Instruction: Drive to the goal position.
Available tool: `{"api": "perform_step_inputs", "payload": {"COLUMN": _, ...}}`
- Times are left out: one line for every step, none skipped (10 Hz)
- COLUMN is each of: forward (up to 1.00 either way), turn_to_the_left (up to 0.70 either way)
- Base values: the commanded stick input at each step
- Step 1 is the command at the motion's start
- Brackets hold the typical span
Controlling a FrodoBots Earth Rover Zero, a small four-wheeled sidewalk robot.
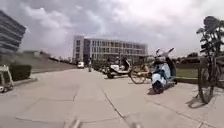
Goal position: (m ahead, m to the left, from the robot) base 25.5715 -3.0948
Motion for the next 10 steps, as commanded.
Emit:
{"api": "perform_step_inputs", "payload": {"forward": 0.85, "turn_to_the_left": 0.26}}
{"api": "perform_step_inputs", "payload": {"forward": 0.85, "turn_to_the_left": 0.03}}
{"api": "perform_step_inputs", "payload": {"forward": 0.85, "turn_to_the_left": 0.00}}
{"api": "perform_step_inputs", "payload": {"forward": 0.85, "turn_to_the_left": 0.00}}
{"api": "perform_step_inputs", "payload": {"forward": 0.85, "turn_to_the_left": 0.00}}
{"api": "perform_step_inputs", "payload": {"forward": 0.85, "turn_to_the_left": 0.00}}
{"api": "perform_step_inputs", "payload": {"forward": 0.85, "turn_to_the_left": 0.00}}
{"api": "perform_step_inputs", "payload": {"forward": 0.84, "turn_to_the_left": 0.00}}
{"api": "perform_step_inputs", "payload": {"forward": 0.84, "turn_to_the_left": 0.00}}
{"api": "perform_step_inputs", "payload": {"forward": 0.84, "turn_to_the_left": 0.00}}
